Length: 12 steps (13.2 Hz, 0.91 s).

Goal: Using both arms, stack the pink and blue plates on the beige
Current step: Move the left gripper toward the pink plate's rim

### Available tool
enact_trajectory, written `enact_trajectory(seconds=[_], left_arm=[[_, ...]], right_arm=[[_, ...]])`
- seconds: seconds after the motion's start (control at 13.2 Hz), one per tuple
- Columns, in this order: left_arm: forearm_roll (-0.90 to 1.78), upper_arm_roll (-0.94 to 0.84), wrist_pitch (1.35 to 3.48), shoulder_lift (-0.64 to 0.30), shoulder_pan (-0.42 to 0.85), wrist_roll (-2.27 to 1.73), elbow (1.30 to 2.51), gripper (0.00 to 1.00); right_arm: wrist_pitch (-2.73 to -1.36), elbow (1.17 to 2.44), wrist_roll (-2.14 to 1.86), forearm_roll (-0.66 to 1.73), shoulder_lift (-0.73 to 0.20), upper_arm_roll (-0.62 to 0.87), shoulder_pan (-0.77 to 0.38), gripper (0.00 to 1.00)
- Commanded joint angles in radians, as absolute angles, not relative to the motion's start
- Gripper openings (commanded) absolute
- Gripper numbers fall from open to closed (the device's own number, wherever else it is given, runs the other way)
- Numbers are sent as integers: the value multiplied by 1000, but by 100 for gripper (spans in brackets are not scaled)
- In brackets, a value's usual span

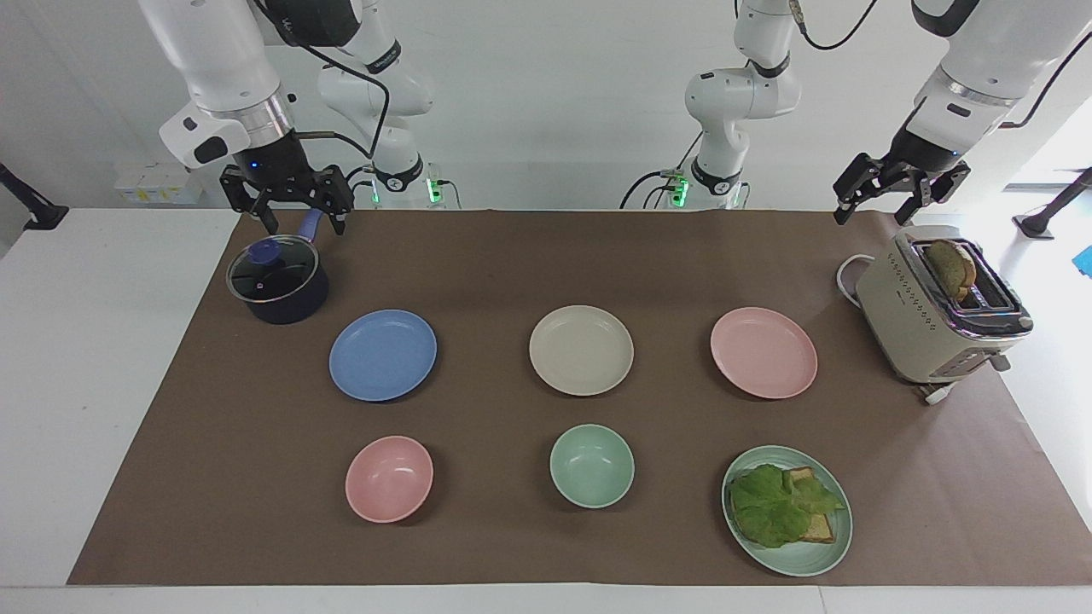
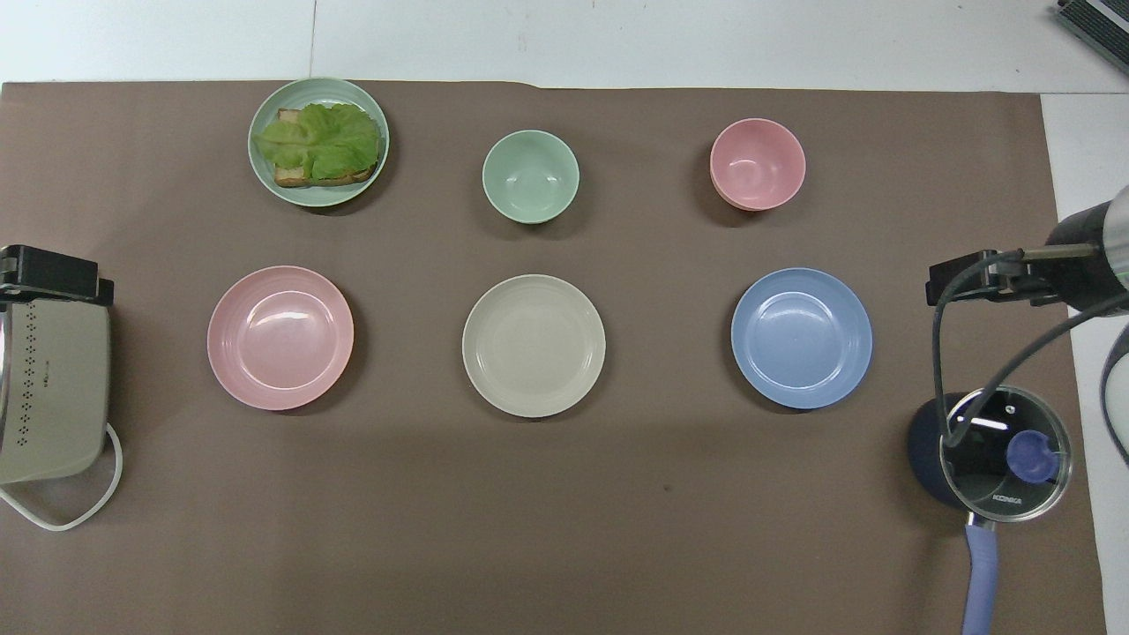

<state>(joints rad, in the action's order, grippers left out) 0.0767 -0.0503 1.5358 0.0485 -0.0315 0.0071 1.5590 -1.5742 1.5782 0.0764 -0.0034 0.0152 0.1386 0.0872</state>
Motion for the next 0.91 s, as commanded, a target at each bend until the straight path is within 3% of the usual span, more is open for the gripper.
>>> enact_trajectory(seconds=[0.0, 0.38, 0.68, 0.84], left_arm=[[30, -55, 1513, 63, -31, 87, 1572, 100], [26, -55, 1526, 58, -32, 80, 1588, 100], [26, -54, 1806, 51, -60, 80, 1852, 100], [26, -54, 1883, 29, -83, 77, 1916, 100]], right_arm=[[-1574, 1569, 101, 0, 11, 147, 100, 100], [-1574, 1569, 100, 0, 11, 146, 101, 100], [-1574, 1569, 100, 0, 11, 144, 103, 100], [-1574, 1569, 100, 0, 11, 144, 103, 100]])
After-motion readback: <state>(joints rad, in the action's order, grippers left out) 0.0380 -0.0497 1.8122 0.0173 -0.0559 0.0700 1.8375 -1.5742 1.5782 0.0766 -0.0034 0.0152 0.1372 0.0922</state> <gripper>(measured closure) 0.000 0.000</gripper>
